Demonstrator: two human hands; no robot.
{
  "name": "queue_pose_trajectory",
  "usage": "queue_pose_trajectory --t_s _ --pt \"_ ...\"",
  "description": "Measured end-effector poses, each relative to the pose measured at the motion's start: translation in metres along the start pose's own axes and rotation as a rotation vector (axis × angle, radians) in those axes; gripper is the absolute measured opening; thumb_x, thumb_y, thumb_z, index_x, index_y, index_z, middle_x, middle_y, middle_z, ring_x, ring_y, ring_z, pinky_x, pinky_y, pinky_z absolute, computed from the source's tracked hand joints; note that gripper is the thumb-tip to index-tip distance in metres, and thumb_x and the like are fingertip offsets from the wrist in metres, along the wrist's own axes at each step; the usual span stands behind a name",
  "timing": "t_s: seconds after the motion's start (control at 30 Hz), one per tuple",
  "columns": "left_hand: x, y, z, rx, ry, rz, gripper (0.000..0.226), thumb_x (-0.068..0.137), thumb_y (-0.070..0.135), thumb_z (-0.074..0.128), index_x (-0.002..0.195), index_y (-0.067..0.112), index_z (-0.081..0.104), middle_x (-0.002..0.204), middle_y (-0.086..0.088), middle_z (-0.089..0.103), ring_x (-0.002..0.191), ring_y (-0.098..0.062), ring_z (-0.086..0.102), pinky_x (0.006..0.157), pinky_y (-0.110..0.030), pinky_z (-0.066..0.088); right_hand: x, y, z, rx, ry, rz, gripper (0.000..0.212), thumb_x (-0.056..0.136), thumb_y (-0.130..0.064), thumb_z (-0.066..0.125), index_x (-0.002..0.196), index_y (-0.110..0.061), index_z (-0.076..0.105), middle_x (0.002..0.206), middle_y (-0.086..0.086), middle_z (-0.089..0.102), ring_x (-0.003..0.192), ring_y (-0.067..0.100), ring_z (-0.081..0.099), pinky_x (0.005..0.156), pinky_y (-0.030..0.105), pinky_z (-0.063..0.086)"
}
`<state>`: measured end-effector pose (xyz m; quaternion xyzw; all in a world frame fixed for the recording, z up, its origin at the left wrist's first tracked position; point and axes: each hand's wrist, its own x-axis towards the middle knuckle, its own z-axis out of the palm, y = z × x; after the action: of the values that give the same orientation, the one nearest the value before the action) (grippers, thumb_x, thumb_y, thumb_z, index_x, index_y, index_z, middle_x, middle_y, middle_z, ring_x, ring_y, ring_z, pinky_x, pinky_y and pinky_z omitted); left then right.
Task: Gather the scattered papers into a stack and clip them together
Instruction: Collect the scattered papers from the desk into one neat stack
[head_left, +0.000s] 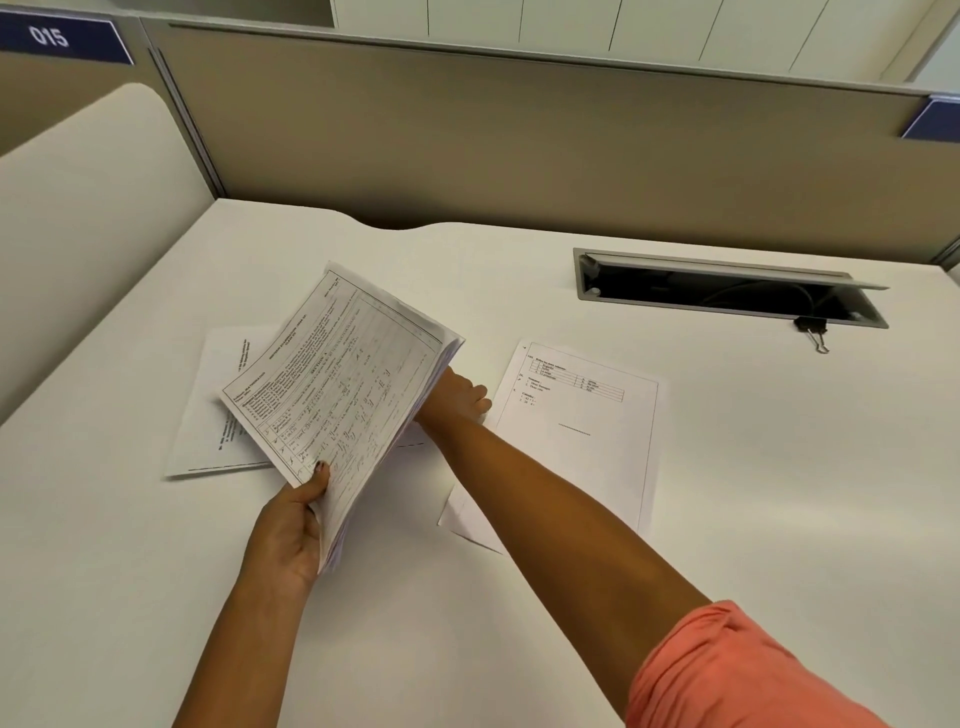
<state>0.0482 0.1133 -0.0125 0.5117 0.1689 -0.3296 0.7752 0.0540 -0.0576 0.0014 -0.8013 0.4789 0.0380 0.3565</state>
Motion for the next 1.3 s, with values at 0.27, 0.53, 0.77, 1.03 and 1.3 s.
queue_pose_trajectory --t_s 0.27,0.53,0.77,1.03,1.3 --pt "0.004 0.001 -0.003 0.030 -0.001 0.033 0.020 0.091 0.010 0.053 0.111 0.013 0.059 0.066 0.010 0.073 0.076 -0.007 0.065 0.074 -0.021 0.052 -0.006 0.043 -0.021 0.487 0.380 -0.213 0.022 0.094 -0.016 0.052 0.110 -0.002 0.056 0.108 0.017 0.066 0.098 0.032 0.061 0.067 0.022 0.033" --pt "-0.002 -0.006 0.005 0.058 -0.002 0.043 0.017 0.092 0.006 0.051 0.102 0.016 0.059 0.062 0.013 0.072 0.083 -0.007 0.059 0.061 -0.016 0.053 -0.029 0.118 -0.078 0.336 1.046 -0.680 0.027 0.098 -0.009 0.044 0.118 0.001 0.060 0.108 0.012 0.070 0.089 0.019 0.067 0.075 0.025 0.054" --pt "-0.002 -0.009 0.012 0.080 -0.032 0.041 0.016 0.092 0.006 0.051 0.092 0.018 0.061 0.064 0.014 0.072 0.086 -0.007 0.058 0.087 -0.024 0.042 -0.050 0.192 -0.080 -0.210 0.891 -0.969 0.037 0.091 0.007 0.056 0.126 -0.003 0.059 0.136 0.011 0.055 0.131 0.023 0.049 0.106 0.046 0.041" --pt "-0.004 -0.013 0.015 0.085 -0.097 -0.002 0.023 0.092 0.007 0.051 0.113 0.013 0.059 0.089 0.002 0.071 0.090 -0.011 0.060 0.089 -0.025 0.050 -0.058 0.256 -0.058 -0.352 0.583 -0.825 0.045 0.079 0.005 0.057 0.119 -0.015 0.065 0.137 0.007 0.054 0.131 0.021 0.046 0.110 0.039 0.033" --pt "-0.005 -0.020 0.018 0.079 -0.106 -0.038 0.037 0.092 0.007 0.051 0.129 0.007 0.052 0.099 0.000 0.063 0.090 -0.013 0.059 0.104 -0.035 0.038 -0.075 0.252 -0.063 0.016 0.540 -0.539 0.046 0.067 0.003 0.048 0.103 -0.020 0.065 0.113 -0.006 0.068 0.115 0.011 0.055 0.104 0.039 0.039"
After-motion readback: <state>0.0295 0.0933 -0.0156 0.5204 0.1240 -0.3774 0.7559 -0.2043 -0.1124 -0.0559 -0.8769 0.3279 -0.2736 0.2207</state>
